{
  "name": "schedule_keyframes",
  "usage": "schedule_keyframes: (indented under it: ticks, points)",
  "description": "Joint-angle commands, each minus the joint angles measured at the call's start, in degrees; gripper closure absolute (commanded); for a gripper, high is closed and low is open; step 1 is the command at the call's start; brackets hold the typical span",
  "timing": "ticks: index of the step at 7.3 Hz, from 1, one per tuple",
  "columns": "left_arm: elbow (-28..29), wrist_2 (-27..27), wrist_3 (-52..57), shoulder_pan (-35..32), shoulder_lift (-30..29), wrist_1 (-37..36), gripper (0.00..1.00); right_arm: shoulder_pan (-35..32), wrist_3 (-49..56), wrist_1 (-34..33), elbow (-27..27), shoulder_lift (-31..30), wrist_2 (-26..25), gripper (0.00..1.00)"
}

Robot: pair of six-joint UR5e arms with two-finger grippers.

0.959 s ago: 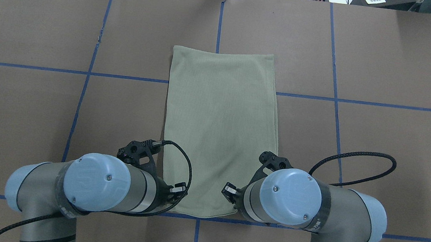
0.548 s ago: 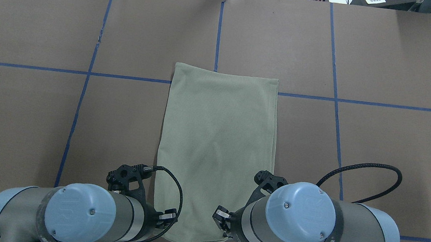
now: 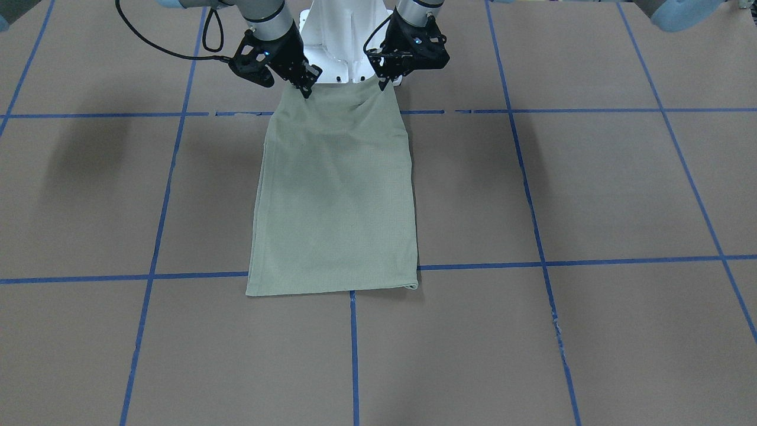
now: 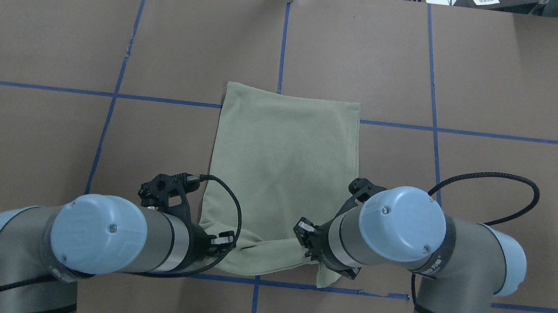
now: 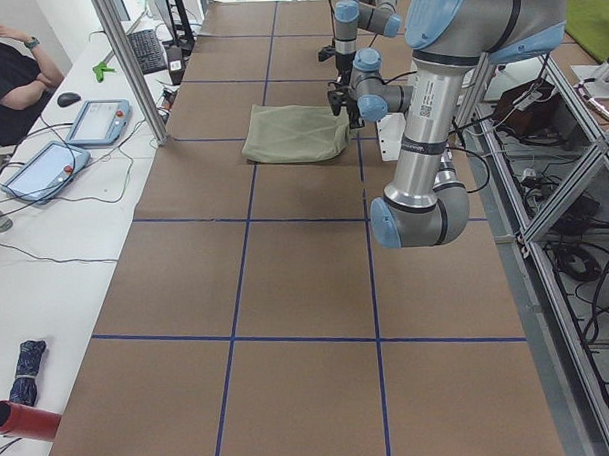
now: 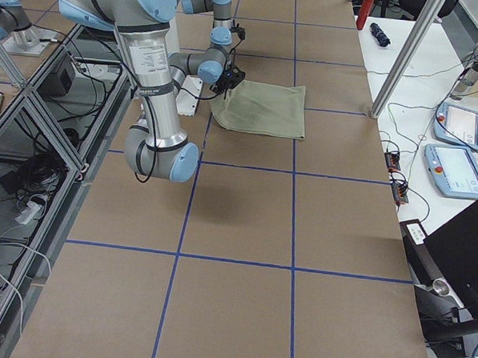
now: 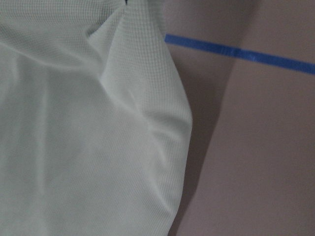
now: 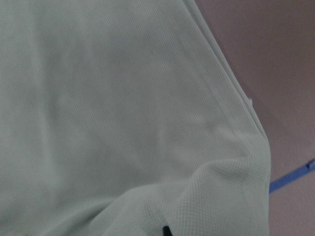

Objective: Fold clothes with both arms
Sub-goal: 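Lift the near edge with both grippers and fold it toward the far edge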

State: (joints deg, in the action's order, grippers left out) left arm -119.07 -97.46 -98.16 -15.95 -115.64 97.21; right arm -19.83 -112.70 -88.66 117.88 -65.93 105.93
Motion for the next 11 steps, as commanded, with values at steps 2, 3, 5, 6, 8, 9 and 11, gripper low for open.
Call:
schedule_keyframes:
  ticks: [2, 3, 5, 6, 8, 9, 11]
  points:
    - [14.3, 0.2, 2.7, -10.0, -7.2, 8.5, 1.00, -8.6, 3.5, 1.0, -8.2, 5.5, 0.1, 1.00]
    - [19.6, 0.2, 2.8, -12.1, -7.6, 14.2, 1.00, -11.1, 4.7, 4.9, -12.4, 7.3, 0.2, 1.00]
    - [22.3, 0.1, 5.3, -15.9, -7.9, 16.2, 1.00, -15.4, 4.9, 10.6, -21.9, 11.0, 0.5, 1.00]
    - [23.4, 0.0, 5.4, -16.6, -8.4, 16.3, 1.00, -15.9, 5.1, 10.7, -24.7, 12.2, 0.5, 1.00]
    - [30.0, 0.3, 5.0, -16.7, -12.5, 19.0, 1.00, -16.9, 5.1, 10.8, -26.1, 12.8, 0.6, 1.00]
    - [31.8, 0.3, 5.3, -17.2, -12.5, 21.6, 0.58, -17.3, 5.0, 10.8, -26.9, 14.1, 0.6, 1.00]
    - [36.0, -0.3, 6.9, -24.6, -15.5, 20.9, 0.00, -21.0, 5.4, 13.6, -34.9, 18.3, 0.7, 0.00]
